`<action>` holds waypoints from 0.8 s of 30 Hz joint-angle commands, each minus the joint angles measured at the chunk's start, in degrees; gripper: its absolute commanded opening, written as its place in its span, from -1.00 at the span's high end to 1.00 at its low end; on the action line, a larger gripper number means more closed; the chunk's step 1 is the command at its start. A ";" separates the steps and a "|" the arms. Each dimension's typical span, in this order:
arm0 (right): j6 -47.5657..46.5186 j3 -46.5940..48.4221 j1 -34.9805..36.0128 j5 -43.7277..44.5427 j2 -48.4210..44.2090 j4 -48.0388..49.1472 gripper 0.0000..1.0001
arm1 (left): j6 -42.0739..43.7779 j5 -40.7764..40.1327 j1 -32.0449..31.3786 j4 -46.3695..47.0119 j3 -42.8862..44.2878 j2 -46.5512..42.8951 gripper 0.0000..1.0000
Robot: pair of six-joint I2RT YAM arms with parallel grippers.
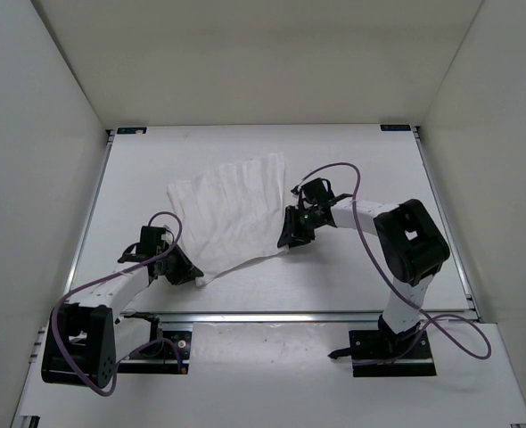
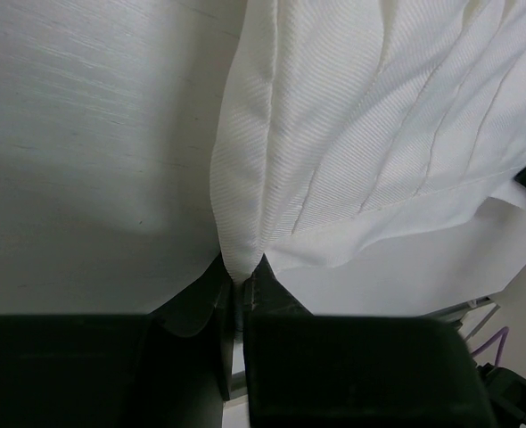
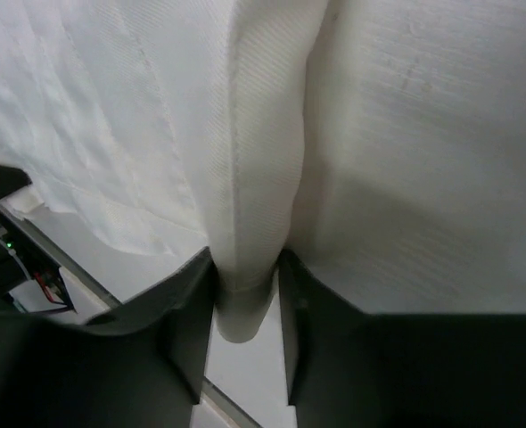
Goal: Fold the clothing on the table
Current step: Flatten the skirt out
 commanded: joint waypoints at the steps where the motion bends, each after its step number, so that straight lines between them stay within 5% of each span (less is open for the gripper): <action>1: 0.12 -0.18 0.73 1.18 2.30 0.04 0.51 | -0.21 0.22 0.68 -0.12 -1.19 -0.73 1.00; 4: 0.21 -0.01 0.56 1.79 2.91 -0.75 0.99 | -0.04 0.14 0.86 0.05 -0.85 -1.08 1.00; 15: -9.00 5.71 -9.19 7.67 -15.59 -7.79 0.99 | 10.92 0.23 -0.55 -3.29 14.50 -1.00 1.00; 20: -13.15 5.62 -11.03 12.52 -22.31 -4.80 1.00 | 18.76 -3.38 -5.63 -3.37 29.62 7.08 1.00; 24: -13.94 4.84 -13.77 6.98 -18.80 -6.12 0.99 | 14.48 -0.23 -6.08 -5.42 34.05 17.27 1.00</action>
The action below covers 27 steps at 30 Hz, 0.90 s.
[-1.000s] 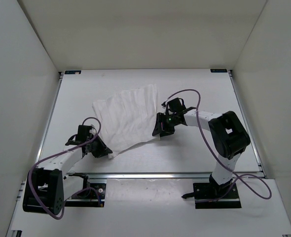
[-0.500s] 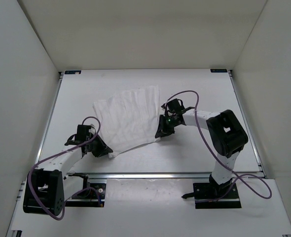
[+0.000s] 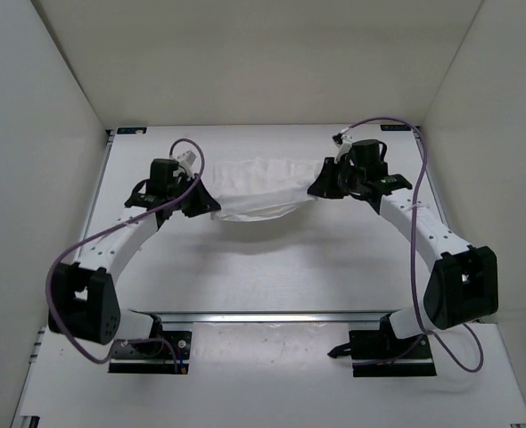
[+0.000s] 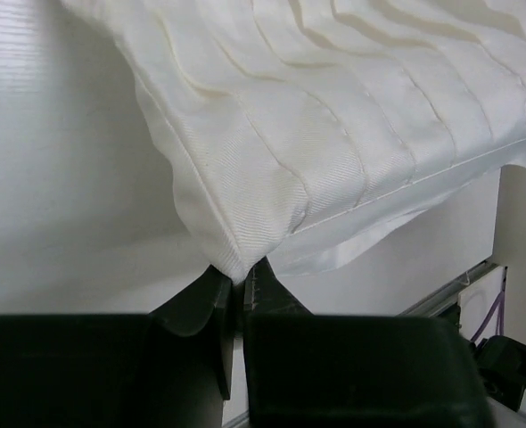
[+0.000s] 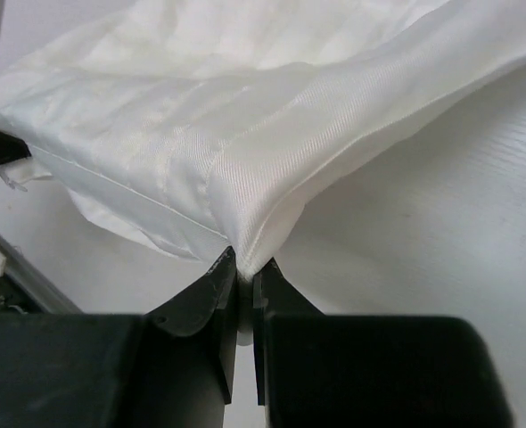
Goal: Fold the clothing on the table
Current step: Flatten the skirt out
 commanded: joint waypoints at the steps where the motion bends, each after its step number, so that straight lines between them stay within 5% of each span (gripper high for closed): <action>1: -3.82 -3.66 -1.75 2.74 2.37 -0.50 1.00 | 0.35 -2.25 -0.44 -1.50 -1.98 4.56 1.00; 4: -2.60 -7.81 -1.40 3.61 3.23 2.67 1.00 | -1.67 -4.01 -1.33 2.91 -7.71 4.13 1.00; 7: -2.94 -2.49 -3.93 1.25 9.10 0.49 1.00 | 0.33 -0.50 1.39 1.61 -4.57 9.55 1.00; 11: -8.82 16.23 -4.91 6.84 14.22 -4.53 1.00 | 7.01 -0.66 2.10 -2.52 17.96 17.73 1.00; 15: -10.68 45.14 -6.31 9.76 20.45 -12.16 0.99 | 8.07 -0.31 2.98 -3.06 42.67 22.32 1.00; 17: -12.08 51.68 -5.79 10.90 20.56 -12.45 1.00 | 9.12 -2.23 2.80 -0.34 46.32 20.58 1.00; 19: -13.31 48.29 -4.30 13.54 17.06 -8.34 1.00 | 10.61 -9.60 2.02 2.04 44.85 17.76 1.00; 21: -13.50 40.46 -3.59 15.48 13.54 -4.72 1.00 | 10.97 -7.71 3.50 1.52 41.35 16.09 1.00; 27: -9.80 7.99 -2.80 13.90 2.04 -0.67 1.00 | 9.47 -5.14 2.29 6.00 11.76 3.98 1.00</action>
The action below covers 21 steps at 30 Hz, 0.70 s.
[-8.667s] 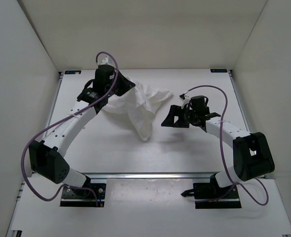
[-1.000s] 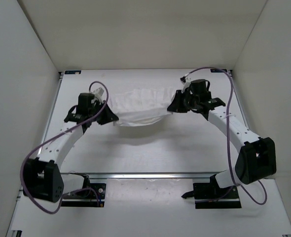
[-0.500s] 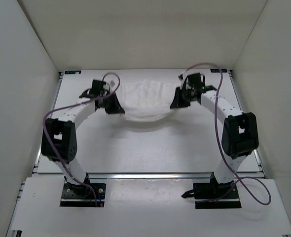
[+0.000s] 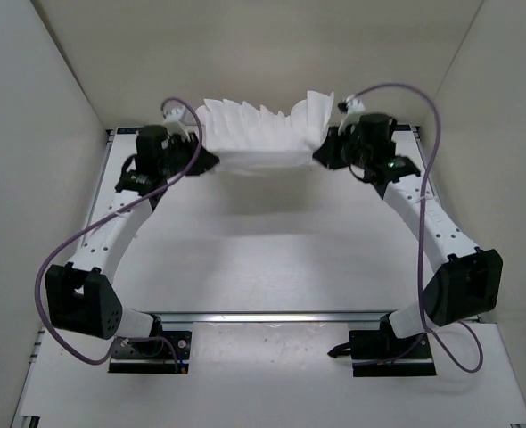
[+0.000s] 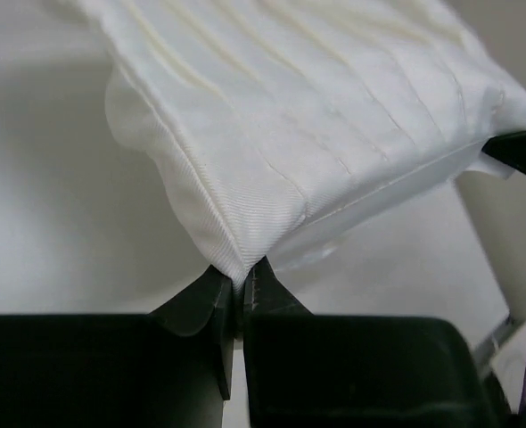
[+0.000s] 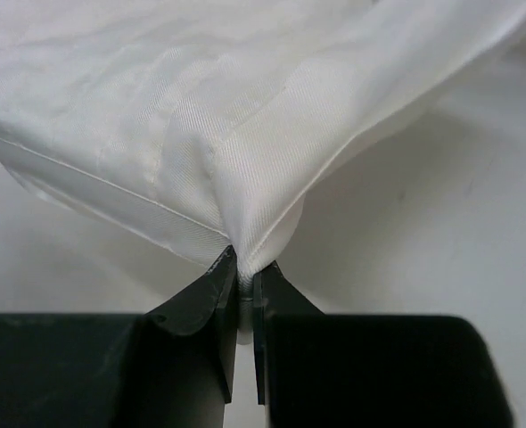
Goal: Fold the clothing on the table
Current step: Flatten the skirt out
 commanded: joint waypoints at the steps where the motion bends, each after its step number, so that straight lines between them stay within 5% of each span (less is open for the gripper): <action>1: 0.21 -17.13 -0.82 6.41 -3.14 -0.89 0.99 | 2.59 -6.22 -0.86 -4.91 -15.72 -2.53 1.00; 8: 10.93 -44.03 4.01 2.89 -20.97 -2.63 1.00 | -1.17 -5.97 -6.42 -15.52 -40.00 -26.05 1.00; 12: 14.89 -47.92 4.56 0.61 -27.49 -6.50 1.00 | -0.57 -8.14 -7.02 -26.69 -39.52 -34.35 1.00; 15: 14.46 -44.87 2.72 -1.50 -28.03 -7.30 1.00 | 0.75 -7.54 -5.30 -29.08 -33.81 -32.18 1.00; 21: 12.26 -34.76 -4.74 -5.71 -16.81 -4.32 1.00 | -3.72 -1.73 -0.26 -22.87 -24.93 -12.60 1.00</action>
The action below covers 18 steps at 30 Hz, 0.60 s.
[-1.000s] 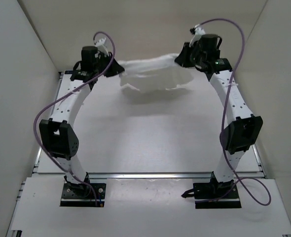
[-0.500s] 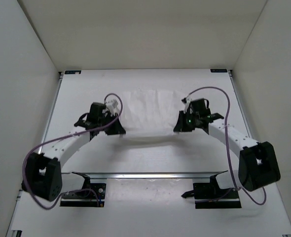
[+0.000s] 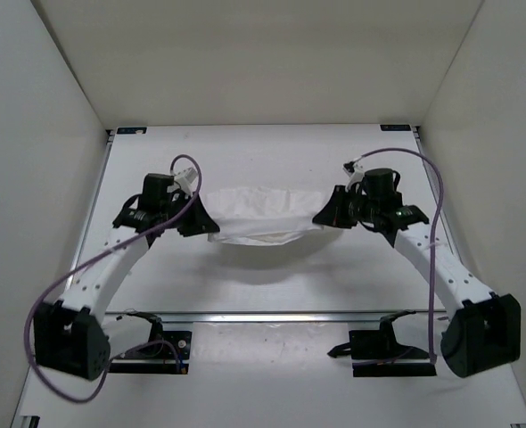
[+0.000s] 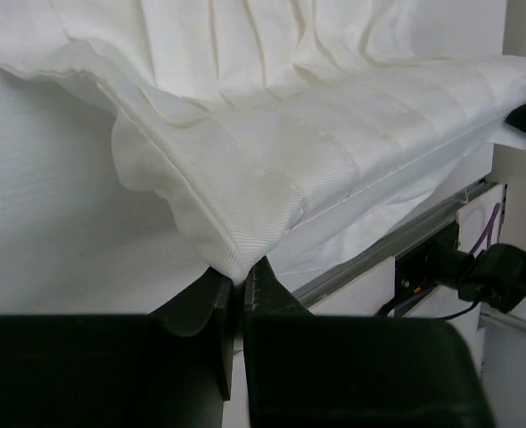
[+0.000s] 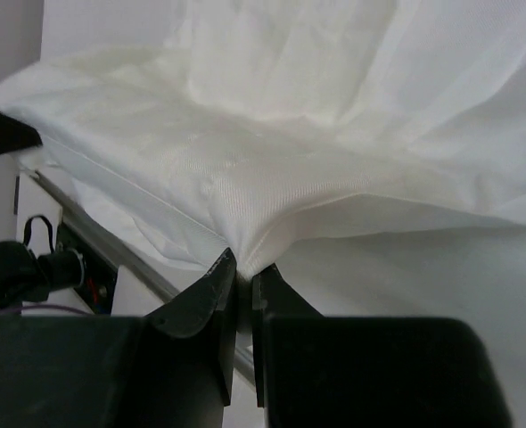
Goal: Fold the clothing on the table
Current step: Flatten the skirt out
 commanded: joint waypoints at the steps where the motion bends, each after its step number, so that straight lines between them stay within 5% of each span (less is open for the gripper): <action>1: -2.85 4.75 -7.21 4.66 7.99 0.89 1.00 | -0.41 -5.32 3.12 0.16 3.49 9.22 1.00; 8: -4.25 16.68 -8.80 1.75 25.48 2.48 0.99 | 1.17 -2.08 4.97 -4.12 23.97 34.35 1.00; 13: -6.80 25.30 -8.36 2.71 31.30 2.40 1.00 | 0.39 0.38 5.22 3.85 29.51 35.78 1.00; 18: -10.23 63.99 -12.31 4.20 42.90 -13.05 1.00 | 2.91 -0.29 6.29 1.33 54.01 39.47 1.00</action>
